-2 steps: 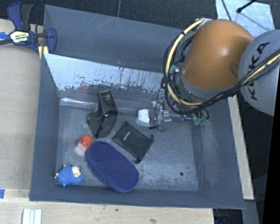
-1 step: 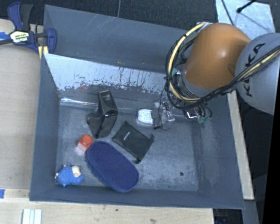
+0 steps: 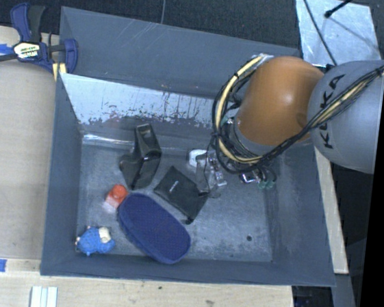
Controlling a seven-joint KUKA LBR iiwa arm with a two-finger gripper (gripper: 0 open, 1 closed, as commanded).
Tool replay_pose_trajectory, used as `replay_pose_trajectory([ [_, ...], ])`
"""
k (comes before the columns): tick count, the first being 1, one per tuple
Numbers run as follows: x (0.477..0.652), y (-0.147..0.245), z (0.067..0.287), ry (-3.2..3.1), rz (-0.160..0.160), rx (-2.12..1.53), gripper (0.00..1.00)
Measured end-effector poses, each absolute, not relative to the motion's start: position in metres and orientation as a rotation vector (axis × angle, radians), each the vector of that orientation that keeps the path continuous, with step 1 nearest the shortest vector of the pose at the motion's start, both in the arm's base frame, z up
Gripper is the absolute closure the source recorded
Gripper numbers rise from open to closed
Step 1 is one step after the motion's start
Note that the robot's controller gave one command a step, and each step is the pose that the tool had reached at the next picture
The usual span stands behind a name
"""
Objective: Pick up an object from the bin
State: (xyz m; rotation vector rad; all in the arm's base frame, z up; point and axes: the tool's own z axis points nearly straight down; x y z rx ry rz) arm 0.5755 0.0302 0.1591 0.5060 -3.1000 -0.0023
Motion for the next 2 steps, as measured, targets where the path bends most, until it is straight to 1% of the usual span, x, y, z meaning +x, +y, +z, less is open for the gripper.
replay_pose_trajectory([
  [1,0.504,0.027,0.216,-3.104,0.001,0.510,1.00],
  [2,0.501,0.038,0.132,-3.087,-0.003,0.552,1.00],
])
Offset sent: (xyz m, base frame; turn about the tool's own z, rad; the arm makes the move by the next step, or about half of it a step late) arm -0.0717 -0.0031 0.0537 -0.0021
